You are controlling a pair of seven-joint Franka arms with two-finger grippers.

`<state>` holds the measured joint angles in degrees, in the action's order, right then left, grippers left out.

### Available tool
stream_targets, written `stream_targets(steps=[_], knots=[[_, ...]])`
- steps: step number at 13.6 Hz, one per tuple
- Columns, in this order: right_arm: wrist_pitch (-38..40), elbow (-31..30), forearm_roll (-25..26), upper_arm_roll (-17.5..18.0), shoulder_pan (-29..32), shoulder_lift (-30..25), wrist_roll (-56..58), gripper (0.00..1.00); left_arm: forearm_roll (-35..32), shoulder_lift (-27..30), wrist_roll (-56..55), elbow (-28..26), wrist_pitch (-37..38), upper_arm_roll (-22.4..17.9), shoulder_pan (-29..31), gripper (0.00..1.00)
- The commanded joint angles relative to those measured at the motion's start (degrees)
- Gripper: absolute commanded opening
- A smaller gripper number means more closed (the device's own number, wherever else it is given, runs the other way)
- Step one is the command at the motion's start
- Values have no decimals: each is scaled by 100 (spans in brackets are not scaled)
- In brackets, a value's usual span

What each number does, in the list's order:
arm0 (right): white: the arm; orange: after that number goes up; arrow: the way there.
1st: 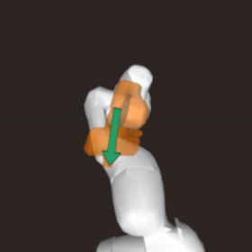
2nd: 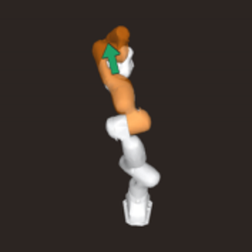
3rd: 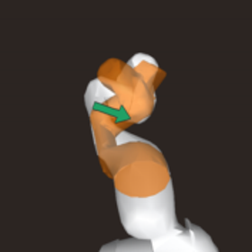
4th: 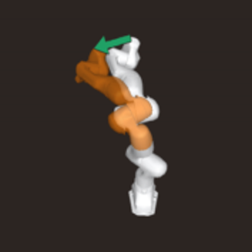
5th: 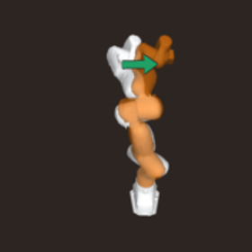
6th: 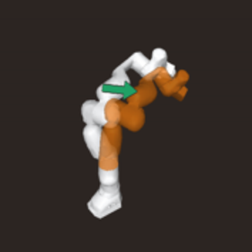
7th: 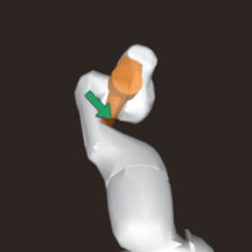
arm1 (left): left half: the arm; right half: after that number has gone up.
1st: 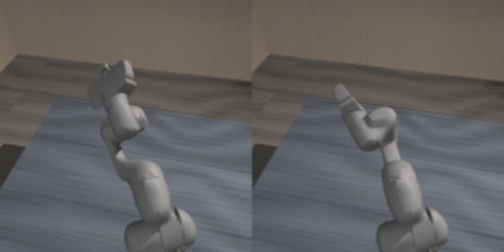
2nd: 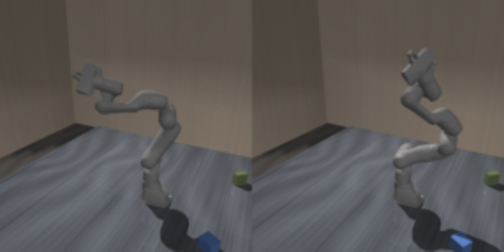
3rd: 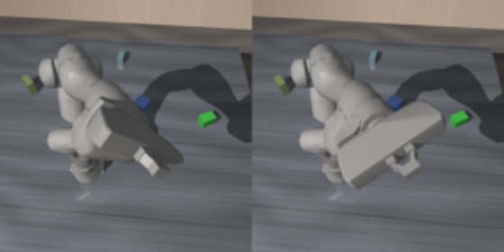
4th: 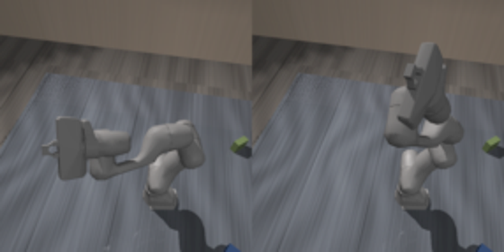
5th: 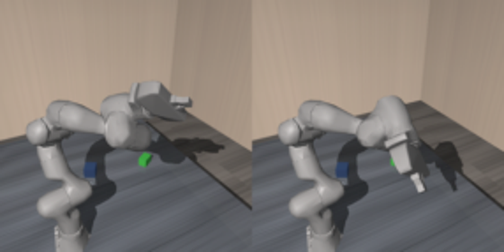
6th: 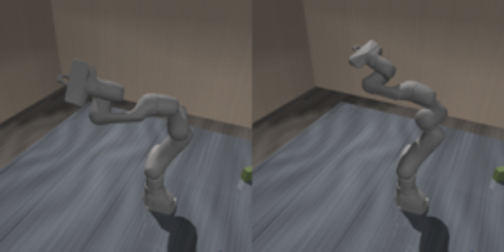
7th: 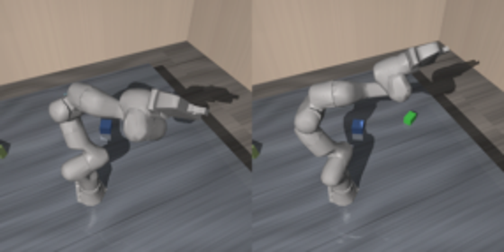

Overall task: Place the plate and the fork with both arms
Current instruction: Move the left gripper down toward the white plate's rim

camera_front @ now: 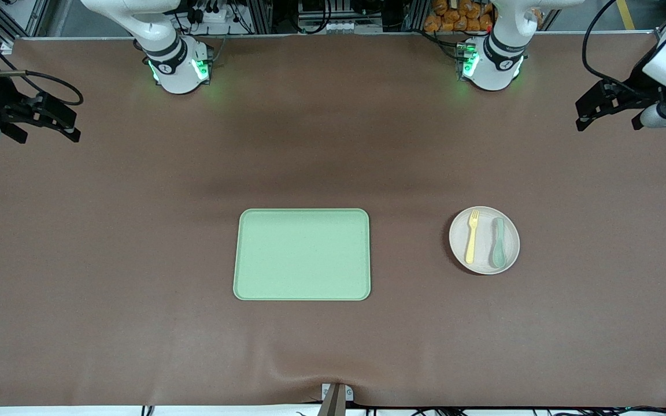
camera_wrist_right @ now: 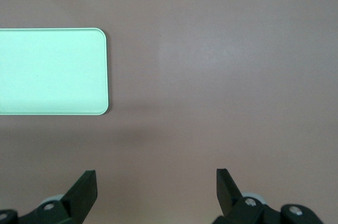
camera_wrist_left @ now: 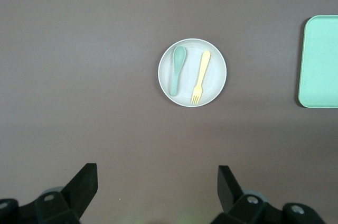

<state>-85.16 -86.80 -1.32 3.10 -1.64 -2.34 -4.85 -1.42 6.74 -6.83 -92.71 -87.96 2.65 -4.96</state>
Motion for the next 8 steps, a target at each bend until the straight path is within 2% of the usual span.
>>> stream_targets(steps=[1,8], knots=[[61,102,-62,15,23,49,28,100,89,-6,321,113,129,-133,-127,100],[52,102,-70,6,14,49,28,100,116,-234,279,43,34,-160,92,100]])
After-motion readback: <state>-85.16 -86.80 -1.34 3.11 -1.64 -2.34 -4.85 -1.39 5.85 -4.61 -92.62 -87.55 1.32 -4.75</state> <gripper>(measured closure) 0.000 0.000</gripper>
